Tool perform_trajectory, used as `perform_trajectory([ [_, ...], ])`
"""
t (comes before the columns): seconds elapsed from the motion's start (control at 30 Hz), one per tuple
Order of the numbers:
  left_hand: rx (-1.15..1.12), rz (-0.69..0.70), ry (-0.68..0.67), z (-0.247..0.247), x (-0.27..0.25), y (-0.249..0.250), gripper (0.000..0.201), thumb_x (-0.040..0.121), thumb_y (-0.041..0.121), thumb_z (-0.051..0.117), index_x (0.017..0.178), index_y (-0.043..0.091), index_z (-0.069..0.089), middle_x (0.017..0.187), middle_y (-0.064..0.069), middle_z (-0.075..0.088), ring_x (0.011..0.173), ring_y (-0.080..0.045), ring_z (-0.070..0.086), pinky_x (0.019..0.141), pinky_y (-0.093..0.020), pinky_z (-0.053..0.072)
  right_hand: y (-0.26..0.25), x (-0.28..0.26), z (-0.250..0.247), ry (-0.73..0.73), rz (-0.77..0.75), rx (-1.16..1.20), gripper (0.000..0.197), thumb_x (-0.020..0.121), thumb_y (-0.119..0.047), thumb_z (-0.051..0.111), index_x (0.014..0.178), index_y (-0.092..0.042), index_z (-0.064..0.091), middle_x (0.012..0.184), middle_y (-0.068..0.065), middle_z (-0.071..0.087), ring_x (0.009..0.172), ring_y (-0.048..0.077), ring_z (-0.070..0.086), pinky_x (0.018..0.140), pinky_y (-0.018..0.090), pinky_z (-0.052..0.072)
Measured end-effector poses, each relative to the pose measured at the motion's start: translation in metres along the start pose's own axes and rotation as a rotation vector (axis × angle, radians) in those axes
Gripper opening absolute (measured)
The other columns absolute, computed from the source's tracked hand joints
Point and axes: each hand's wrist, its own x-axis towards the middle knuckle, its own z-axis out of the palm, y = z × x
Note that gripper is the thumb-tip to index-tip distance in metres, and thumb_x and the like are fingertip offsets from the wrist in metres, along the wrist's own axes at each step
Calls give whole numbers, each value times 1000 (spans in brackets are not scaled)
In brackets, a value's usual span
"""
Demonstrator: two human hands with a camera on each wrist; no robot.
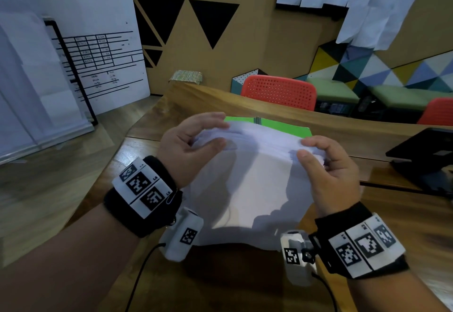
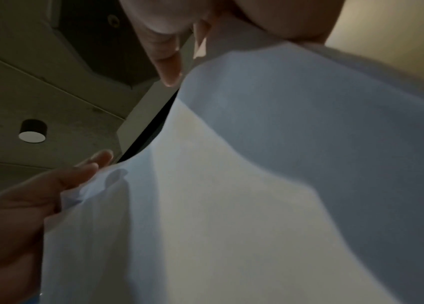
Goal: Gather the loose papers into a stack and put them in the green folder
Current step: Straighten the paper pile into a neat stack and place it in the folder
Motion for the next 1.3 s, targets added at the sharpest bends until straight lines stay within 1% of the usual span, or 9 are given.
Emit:
perform_trajectory([
  [0.1, -106, -52, 39, 0, -2, -4, 11, 59, 27, 72, 61, 30, 61, 92, 11, 74, 92, -6, 66, 78, -21, 54, 5, -3, -3, -44, 72, 100, 34, 56, -47, 79, 88, -41, 67, 103, 8, 62, 89, 23, 59, 82, 47, 51],
  [0.23, -218, -107, 66, -3, -8, -18, 26, 53, 24, 76, 68, 32, 56, 89, 3, 70, 78, -20, 64, 67, -31, 55, 22, -10, 1, -78, 283, 275, 52, 52, -15, 81, 98, -32, 65, 97, 0, 67, 79, 11, 66, 73, 31, 56],
  [0.4, -88, -85, 158, 0, -11, -18, 24, 56, 30, 72, 70, 38, 54, 72, 27, 63, 55, 4, 53, 51, -12, 46, 24, -18, 11, -64, 431, 385, 35, 39, -27, 85, 72, -21, 78, 75, -4, 77, 68, 12, 71, 66, 28, 59],
  [0.57, -239, -93, 200, 1, -7, -3, 25, 57, 27, 70, 71, 22, 50, 73, 11, 73, 67, -5, 66, 61, -20, 55, 8, -14, 10, -11, 321, 352, 47, 35, -52, 85, 75, -31, 74, 80, -3, 73, 72, 17, 67, 66, 33, 56],
  [0.7, -158, -122, 254, 7, -4, -2, 13, 64, 17, 72, 66, 18, 59, 69, 17, 73, 71, 3, 65, 70, -11, 52, 1, -8, 14, 33, 232, 282, 7, 63, -32, 76, 63, -32, 69, 74, -11, 68, 75, 18, 57, 71, 37, 46],
  [0.8, -118, -174, 308, 11, -3, -5, 18, 71, 5, 71, 60, 18, 65, 65, 21, 72, 65, 9, 63, 67, -8, 50, 1, -5, 15, 58, 234, 241, 8, 67, -30, 72, 59, -30, 70, 69, -13, 69, 78, 21, 56, 76, 42, 45],
  [0.93, -138, -212, 345, 7, -2, -7, 17, 63, 11, 64, 49, 21, 66, 65, 18, 72, 65, 7, 64, 66, -10, 51, 1, -2, 10, 146, 249, 419, 37, 42, -55, 84, 59, -25, 70, 72, -10, 71, 88, 25, 55, 88, 51, 43],
  [1.1, -177, -234, 364, 5, -2, -7, 13, 63, 9, 59, 52, 16, 54, 63, 14, 73, 66, 1, 64, 67, -13, 51, 3, 4, 11, 121, 314, 448, 16, 64, -13, 69, 51, -21, 65, 71, -5, 71, 81, 20, 58, 88, 43, 40],
  [1.3, -257, -265, 353, 3, 0, -11, 22, 57, 5, 58, 46, 20, 46, 69, 4, 72, 74, -22, 65, 73, -32, 52, 4, 5, 14, 143, 374, 407, 24, 83, -2, 59, 69, -15, 72, 69, 1, 67, 75, 23, 55, 77, 38, 43],
])
